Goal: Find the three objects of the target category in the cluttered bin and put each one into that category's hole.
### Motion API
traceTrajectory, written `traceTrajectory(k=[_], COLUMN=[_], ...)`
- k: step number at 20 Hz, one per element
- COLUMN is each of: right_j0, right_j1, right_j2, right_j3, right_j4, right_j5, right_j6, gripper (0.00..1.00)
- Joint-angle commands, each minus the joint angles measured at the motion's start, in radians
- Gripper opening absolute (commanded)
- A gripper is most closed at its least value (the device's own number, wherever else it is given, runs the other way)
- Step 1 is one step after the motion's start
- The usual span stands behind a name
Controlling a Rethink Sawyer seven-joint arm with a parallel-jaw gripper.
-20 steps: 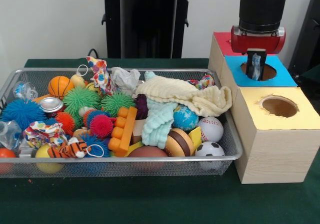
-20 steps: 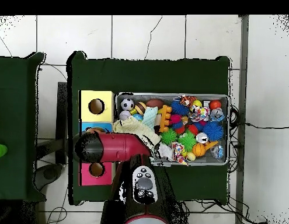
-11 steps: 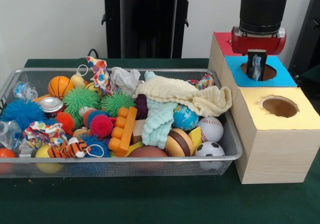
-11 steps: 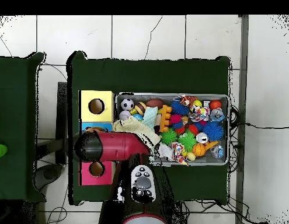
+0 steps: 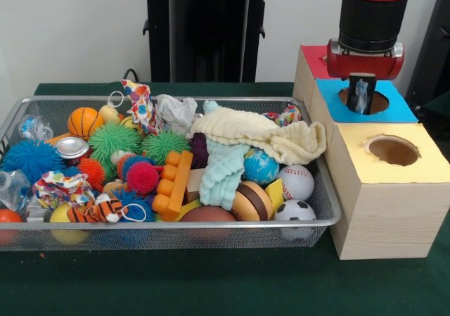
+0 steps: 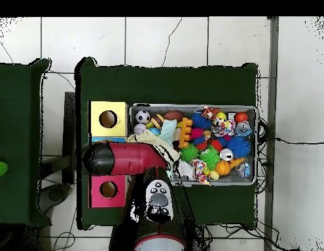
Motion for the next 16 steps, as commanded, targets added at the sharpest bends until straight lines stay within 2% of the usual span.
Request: traceTrajectory(k=[1, 16], right_j0=[-0.061, -0.078], right_j1=[0.466, 0.507], right_j2=[0.015, 0.022], right_j3=[-0.112, -0.145], right_j4=[-0.100, -0.130], right_j5=[-0.385, -0.370], right_j6=[0.095, 0.095], gripper=[0.00, 0.00])
